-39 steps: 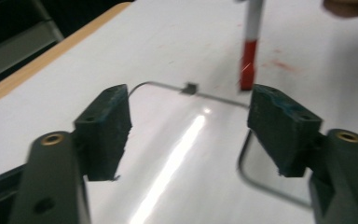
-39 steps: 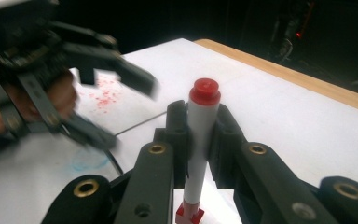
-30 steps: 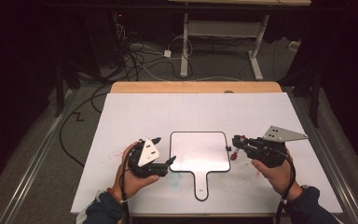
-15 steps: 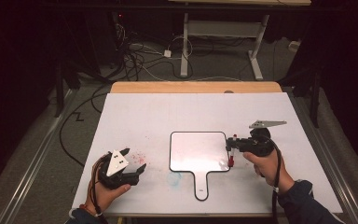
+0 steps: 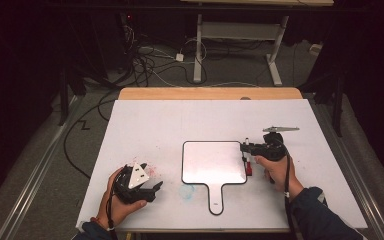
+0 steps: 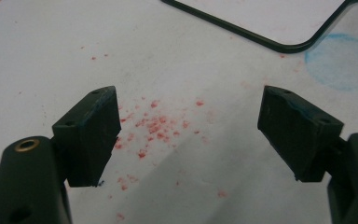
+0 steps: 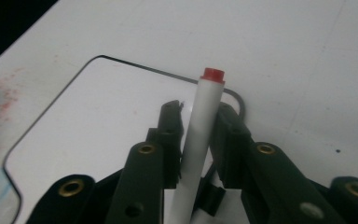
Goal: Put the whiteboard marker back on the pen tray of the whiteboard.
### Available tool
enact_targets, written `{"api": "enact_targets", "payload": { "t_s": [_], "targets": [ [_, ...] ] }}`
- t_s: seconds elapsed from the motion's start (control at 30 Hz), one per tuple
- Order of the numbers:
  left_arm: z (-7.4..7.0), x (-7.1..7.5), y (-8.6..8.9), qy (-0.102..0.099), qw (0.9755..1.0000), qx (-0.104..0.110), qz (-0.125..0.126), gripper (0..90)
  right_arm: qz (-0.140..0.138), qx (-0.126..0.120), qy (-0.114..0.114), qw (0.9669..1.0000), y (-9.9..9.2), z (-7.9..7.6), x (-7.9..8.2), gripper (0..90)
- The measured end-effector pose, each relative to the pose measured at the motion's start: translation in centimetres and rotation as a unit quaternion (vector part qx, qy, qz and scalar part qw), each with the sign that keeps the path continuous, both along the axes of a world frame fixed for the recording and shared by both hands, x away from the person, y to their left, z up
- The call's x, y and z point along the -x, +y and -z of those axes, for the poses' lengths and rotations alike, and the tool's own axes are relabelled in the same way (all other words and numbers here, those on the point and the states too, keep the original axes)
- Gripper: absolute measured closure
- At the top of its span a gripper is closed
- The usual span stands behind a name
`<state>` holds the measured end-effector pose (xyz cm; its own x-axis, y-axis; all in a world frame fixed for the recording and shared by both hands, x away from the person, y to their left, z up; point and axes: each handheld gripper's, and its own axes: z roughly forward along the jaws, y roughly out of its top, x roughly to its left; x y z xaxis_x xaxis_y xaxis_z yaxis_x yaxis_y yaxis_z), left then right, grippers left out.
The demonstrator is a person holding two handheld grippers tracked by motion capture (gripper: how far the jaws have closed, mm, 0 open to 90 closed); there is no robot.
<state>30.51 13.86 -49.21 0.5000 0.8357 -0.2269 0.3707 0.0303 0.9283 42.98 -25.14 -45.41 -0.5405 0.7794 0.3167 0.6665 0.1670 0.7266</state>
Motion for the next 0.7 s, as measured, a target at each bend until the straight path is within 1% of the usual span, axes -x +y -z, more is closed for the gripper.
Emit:
{"api": "enact_targets", "payload": {
  "t_s": [0.03, 0.07, 0.13, 0.2, 0.3, 0.4, 0.43, 0.47, 0.5, 0.53, 0.57, 0.67, 0.7],
  "targets": [
    [0.0, 0.0, 0.0, 0.0, 1.0, 0.001, 0.0, 20.4, 0.004, 0.008, -0.003, 1.0, 0.1, 0.2, -0.1, 73.8],
    [0.0, 0.0, 0.0, 0.0, 1.0, 0.001, 0.0, 20.4, 0.007, 0.009, -0.002, 0.9999, 0.1, 0.3, -0.3, 72.3],
    [0.0, 0.0, 0.0, 0.001, 1.0, 0.001, 0.002, 20.3, 0.011, 0.025, -0.012, 0.9995, 0.3, 0.6, -0.4, 69.8],
    [0.0, 0.0, -0.1, 0.003, 1.0, -0.001, 0.003, 20.4, 0.013, 0.036, -0.013, 0.9992, 0.5, 0.7, -0.5, 70.7],
    [0.0, 0.0, -0.1, 0.003, 1.0, -0.001, 0.005, 20.4, 0.009, 0.064, -0.024, 0.9976, 0.8, 0.9, -0.5, 69.9],
    [0.0, 0.0, -0.1, 0.002, 1.0, 0.0, 0.006, 20.4, 0.009, 0.102, -0.044, 0.9938, 0.9, 0.8, -0.4, 68.0],
    [0.0, 0.0, -0.1, 0.002, 1.0, -0.001, 0.005, 20.4, 0.002, 0.109, -0.052, 0.9927, 1.0, 0.8, -0.4, 67.2],
    [0.0, 0.0, -0.1, 0.003, 1.0, -0.001, 0.005, 20.4, -0.005, 0.12, -0.059, 0.991, 1.2, 0.8, -0.4, 67.0],
    [0.0, 0.0, -0.1, 0.003, 1.0, 0.001, 0.006, 20.4, -0.01, 0.136, -0.066, 0.9885, 1.4, 0.8, -0.4, 67.0],
    [0.0, 0.0, -0.1, 0.002, 1.0, -0.001, 0.006, 20.3, -0.014, 0.141, -0.068, 0.9876, 1.5, 0.8, -0.3, 67.0],
    [0.0, 0.0, -0.2, 0.001, 1.0, -0.001, 0.006, 20.3, -0.018, 0.139, -0.068, 0.9878, 1.6, 0.9, -0.3, 67.0],
    [0.0, 0.1, -0.2, 0.001, 1.0, -0.002, 0.007, 20.3, -0.02, 0.159, -0.07, 0.9845, 1.7, 1.0, -0.1, 66.9],
    [0.0, 0.1, -0.2, 0.001, 1.0, -0.002, 0.007, 20.3, -0.02, 0.157, -0.07, 0.985, 1.5, 1.1, -0.1, 66.5]
  ]
}}
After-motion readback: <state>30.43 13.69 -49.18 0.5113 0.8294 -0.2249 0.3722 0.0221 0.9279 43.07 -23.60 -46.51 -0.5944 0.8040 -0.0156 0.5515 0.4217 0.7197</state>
